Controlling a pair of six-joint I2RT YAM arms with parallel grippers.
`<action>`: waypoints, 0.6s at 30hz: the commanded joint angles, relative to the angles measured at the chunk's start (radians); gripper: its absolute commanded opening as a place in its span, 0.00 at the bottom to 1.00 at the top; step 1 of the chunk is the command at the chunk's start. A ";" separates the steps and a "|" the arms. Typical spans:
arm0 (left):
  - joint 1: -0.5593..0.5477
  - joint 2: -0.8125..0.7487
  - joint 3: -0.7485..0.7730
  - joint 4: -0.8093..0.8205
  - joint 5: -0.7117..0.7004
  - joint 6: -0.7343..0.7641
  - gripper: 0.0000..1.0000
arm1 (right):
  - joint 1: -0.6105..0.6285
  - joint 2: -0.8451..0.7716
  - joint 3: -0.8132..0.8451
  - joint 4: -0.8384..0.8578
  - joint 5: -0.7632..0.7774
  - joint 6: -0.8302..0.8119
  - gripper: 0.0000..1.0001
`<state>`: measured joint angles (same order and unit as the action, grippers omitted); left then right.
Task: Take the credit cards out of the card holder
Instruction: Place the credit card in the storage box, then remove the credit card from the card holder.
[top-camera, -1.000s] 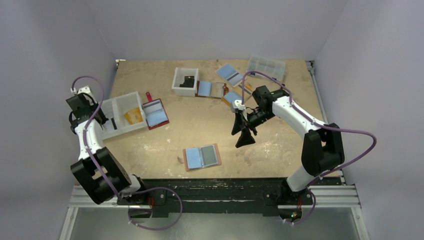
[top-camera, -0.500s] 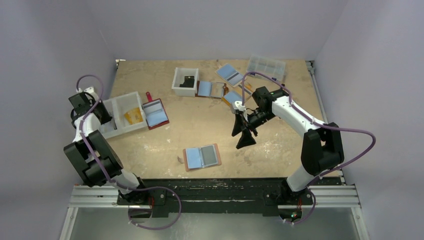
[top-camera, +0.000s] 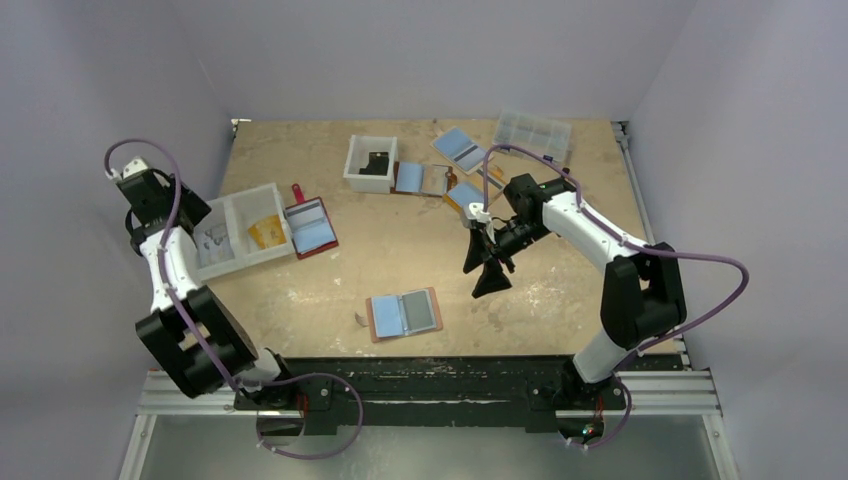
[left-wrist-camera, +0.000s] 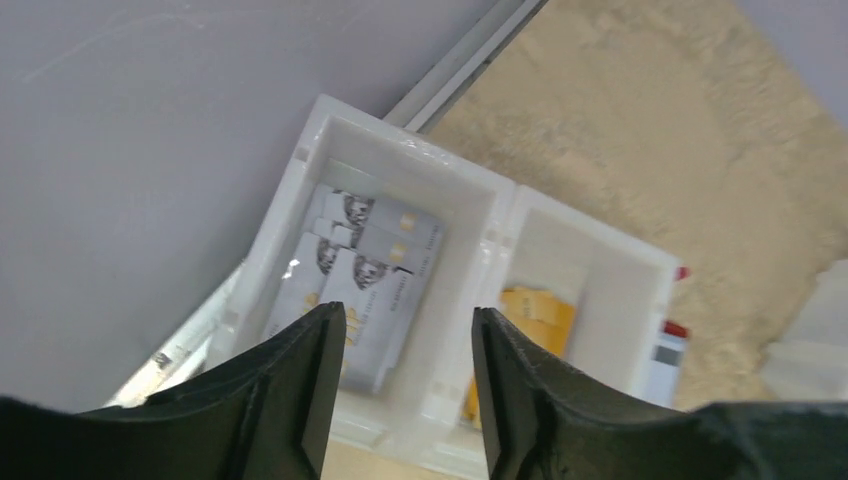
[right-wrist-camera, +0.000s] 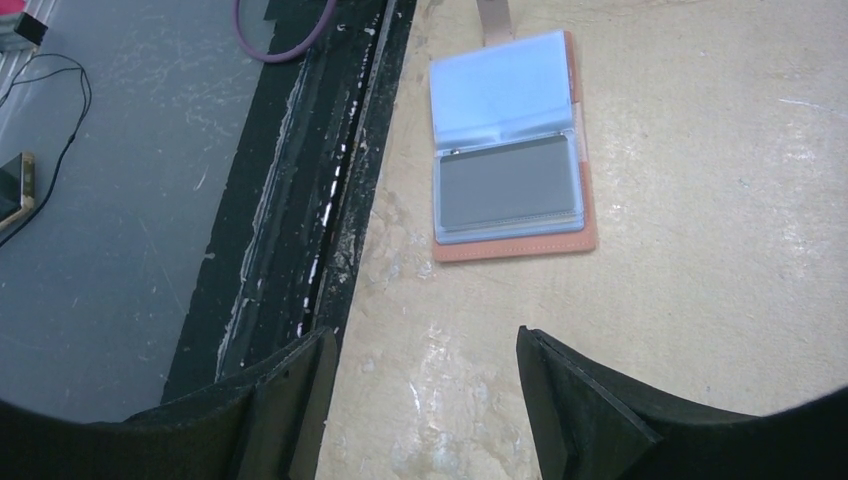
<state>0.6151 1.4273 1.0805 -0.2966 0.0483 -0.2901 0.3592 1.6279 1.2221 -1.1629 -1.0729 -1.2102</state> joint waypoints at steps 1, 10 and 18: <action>0.006 -0.178 -0.102 0.061 0.054 -0.199 0.59 | -0.003 -0.006 0.005 -0.020 -0.029 -0.044 0.74; -0.176 -0.451 -0.223 -0.112 -0.055 -0.249 0.99 | -0.002 -0.055 -0.021 -0.018 -0.044 -0.085 0.74; -0.345 -0.534 -0.180 -0.258 0.061 -0.136 0.99 | -0.002 -0.121 -0.015 0.029 0.015 -0.037 0.75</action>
<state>0.3214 0.9337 0.8650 -0.4808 0.0349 -0.4812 0.3592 1.5677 1.1919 -1.1610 -1.0805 -1.2625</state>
